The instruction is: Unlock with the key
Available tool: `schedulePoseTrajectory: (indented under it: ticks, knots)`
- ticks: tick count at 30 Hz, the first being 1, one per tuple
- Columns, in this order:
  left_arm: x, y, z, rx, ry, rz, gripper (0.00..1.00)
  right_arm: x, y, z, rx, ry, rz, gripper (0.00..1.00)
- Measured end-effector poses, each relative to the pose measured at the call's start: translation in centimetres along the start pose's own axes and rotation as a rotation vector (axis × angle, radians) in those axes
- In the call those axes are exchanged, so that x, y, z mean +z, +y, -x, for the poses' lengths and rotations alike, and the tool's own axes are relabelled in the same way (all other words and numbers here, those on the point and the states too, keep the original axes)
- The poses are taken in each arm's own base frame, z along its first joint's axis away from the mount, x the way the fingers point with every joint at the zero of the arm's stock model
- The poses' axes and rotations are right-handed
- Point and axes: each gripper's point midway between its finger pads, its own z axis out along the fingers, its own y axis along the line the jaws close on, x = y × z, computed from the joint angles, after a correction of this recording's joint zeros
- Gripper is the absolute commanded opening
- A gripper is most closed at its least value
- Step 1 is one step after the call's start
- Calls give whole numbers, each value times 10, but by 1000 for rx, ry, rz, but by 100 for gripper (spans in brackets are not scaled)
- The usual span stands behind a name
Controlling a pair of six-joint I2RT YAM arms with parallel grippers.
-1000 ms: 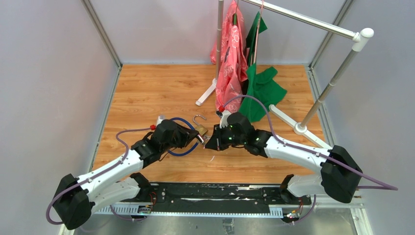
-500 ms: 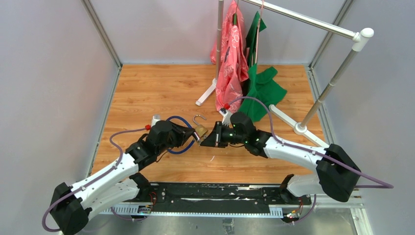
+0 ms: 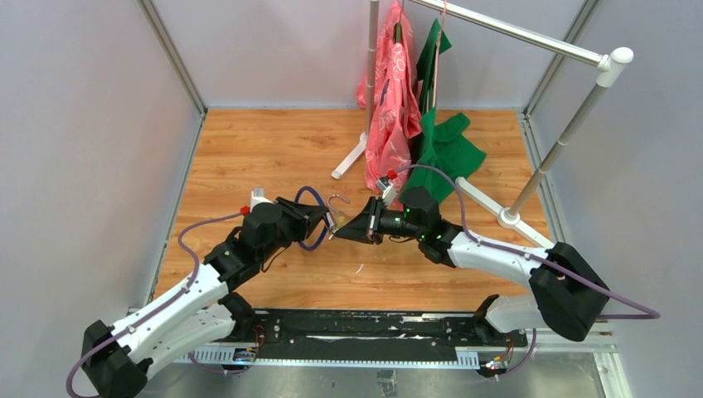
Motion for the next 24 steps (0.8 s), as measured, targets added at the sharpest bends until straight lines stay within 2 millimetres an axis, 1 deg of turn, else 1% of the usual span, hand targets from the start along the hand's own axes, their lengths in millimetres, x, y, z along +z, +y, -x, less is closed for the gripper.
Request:
schedulePoseTrajectory:
  ticks: [1, 6, 11, 18, 24]
  knots:
    - [-1, -3, 1, -3, -1, -13, 0, 0, 7, 1, 18, -1, 27, 0]
    - [-10, -17, 4, -15, -8, -70, 0, -3, 17, 2, 77, -15, 64, 0]
    - [-18, -26, 6, -26, -10, -110, 0, -7, 25, 6, 151, -48, 99, 0]
    - [-26, -33, 12, -56, -38, -155, 0, -8, 39, 14, 251, -76, 141, 0]
    - [-29, -31, 17, -83, -68, -188, 0, -6, 41, 19, 321, -108, 154, 0]
